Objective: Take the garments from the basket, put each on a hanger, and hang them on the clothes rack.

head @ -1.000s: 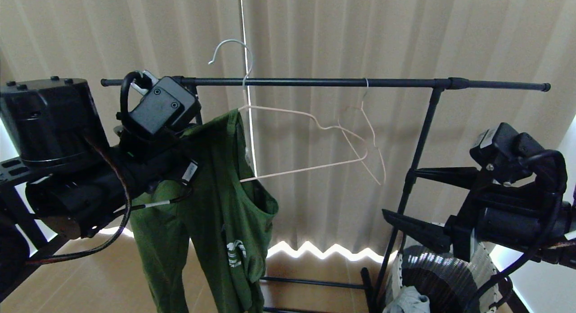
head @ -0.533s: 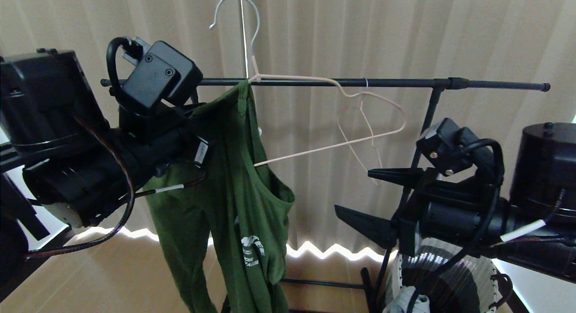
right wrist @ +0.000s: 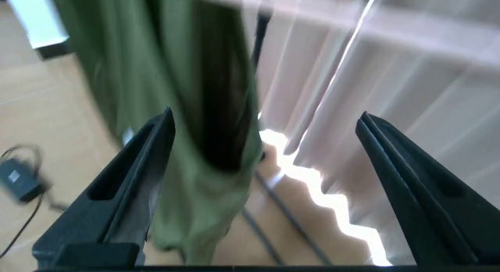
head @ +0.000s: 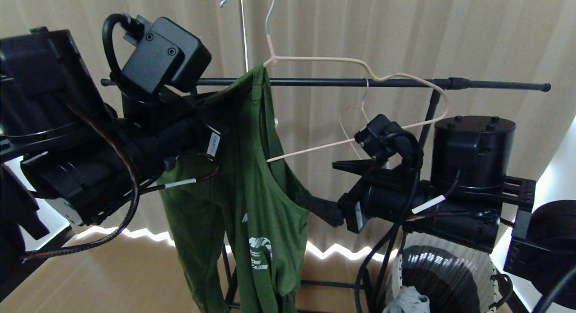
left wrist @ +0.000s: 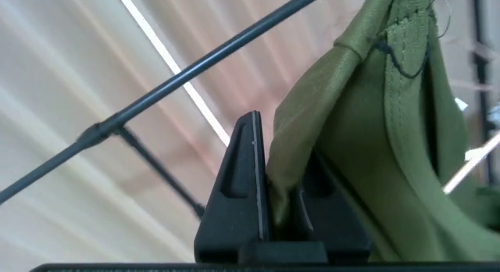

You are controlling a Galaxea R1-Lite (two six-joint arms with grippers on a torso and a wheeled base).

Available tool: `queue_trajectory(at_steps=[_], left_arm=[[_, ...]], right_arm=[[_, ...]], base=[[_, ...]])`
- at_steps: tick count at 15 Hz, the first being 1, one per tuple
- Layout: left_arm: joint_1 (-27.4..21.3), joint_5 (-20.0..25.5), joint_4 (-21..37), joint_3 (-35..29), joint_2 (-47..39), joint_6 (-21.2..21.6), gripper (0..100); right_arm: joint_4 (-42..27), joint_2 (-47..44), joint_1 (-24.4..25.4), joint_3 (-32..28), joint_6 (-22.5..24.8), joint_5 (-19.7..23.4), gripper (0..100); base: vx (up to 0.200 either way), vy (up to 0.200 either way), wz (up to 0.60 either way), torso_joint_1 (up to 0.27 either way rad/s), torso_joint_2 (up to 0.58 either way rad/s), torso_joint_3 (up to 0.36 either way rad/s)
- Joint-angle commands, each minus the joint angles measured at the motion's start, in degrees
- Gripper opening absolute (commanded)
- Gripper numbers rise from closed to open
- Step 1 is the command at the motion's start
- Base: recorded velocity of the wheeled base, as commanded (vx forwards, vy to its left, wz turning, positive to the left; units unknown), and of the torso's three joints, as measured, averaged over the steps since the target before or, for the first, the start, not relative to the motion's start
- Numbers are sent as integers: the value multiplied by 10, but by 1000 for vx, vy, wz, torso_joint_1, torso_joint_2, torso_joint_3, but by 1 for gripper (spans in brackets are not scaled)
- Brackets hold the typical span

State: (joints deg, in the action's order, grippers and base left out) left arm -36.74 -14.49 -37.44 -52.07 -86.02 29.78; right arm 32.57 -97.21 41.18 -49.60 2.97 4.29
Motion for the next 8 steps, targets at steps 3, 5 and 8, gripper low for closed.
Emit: queue_trajectory(at_steps=[3, 5, 8], left_arm=[[-12, 0, -1, -7, 2, -3, 0], [-12, 1, -1, -9, 2, -4, 0], [-11, 0, -2, -16, 2, -4, 0]], right_arm=[[25, -60, 0, -16, 2, -27, 100], [25, -67, -2, -15, 2, -28, 100], [23, -63, -2, -2, 3, -42, 100]], base=[[0, 0, 0, 0, 0, 0], [0, 0, 0, 0, 0, 0], [0, 0, 0, 0, 0, 0]])
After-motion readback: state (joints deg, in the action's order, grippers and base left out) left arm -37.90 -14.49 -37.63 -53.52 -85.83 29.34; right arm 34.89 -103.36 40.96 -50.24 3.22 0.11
